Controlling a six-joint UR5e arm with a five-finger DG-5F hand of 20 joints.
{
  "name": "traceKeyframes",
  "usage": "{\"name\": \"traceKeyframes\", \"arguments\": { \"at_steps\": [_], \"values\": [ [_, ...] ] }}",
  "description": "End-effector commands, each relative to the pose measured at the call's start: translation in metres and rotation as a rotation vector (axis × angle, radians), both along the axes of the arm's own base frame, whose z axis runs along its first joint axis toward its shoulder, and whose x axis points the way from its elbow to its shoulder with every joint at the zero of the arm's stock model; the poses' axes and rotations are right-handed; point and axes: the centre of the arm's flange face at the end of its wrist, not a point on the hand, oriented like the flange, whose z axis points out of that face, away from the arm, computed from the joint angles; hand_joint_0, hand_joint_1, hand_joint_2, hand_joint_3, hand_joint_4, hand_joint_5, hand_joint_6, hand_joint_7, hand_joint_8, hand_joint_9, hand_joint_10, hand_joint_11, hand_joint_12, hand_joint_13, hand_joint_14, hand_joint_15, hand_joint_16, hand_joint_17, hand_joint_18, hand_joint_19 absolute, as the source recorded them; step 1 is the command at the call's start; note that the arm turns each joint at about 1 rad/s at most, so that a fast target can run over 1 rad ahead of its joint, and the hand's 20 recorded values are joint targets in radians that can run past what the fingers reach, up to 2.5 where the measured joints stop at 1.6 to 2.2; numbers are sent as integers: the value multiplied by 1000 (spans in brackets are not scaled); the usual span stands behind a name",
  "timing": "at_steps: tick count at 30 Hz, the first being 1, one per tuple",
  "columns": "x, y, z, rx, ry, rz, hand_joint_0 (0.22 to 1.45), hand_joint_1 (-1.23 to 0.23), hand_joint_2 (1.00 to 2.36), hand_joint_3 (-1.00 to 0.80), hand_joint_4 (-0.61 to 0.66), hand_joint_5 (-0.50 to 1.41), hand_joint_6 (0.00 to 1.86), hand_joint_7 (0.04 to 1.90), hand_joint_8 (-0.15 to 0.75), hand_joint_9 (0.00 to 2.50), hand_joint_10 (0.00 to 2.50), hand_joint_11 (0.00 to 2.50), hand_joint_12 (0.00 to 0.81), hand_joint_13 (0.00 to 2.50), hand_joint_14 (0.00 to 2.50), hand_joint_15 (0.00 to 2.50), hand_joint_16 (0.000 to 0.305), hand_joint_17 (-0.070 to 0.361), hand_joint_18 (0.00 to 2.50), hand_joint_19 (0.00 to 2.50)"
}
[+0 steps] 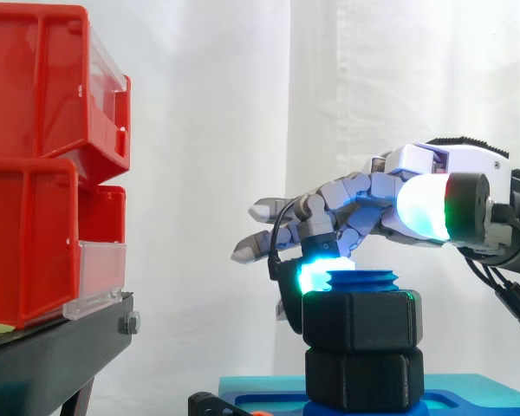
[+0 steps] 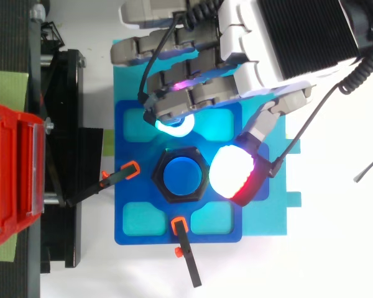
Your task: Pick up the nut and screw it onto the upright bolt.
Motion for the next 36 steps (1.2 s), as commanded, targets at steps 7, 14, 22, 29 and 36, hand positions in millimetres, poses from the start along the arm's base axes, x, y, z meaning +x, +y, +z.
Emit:
{"name": "traceKeyframes", "arguments": {
  "at_steps": [7,14,22,29,36],
  "values": [
    [2,-4,9,-10,-21,29,476,11,1000,-500,248,-84,504,919,238,608,0,0,328,211,0,0,41,91,0,0],
    [2,-4,10,-10,-22,29,465,0,1000,-500,215,-120,503,774,213,434,0,0,330,108,0,0,44,98,0,0],
    [4,9,6,-11,-5,34,461,7,1000,-500,169,-170,501,645,196,322,0,0,329,61,0,0,45,101,0,0],
    [1,12,2,-11,37,35,461,29,1000,-500,166,-175,502,668,195,276,0,0,327,28,0,0,45,101,0,0],
    [1,16,-1,-5,58,26,463,25,1000,-500,188,-159,502,745,202,280,0,0,330,37,0,0,45,101,0,0]
  ]
}}
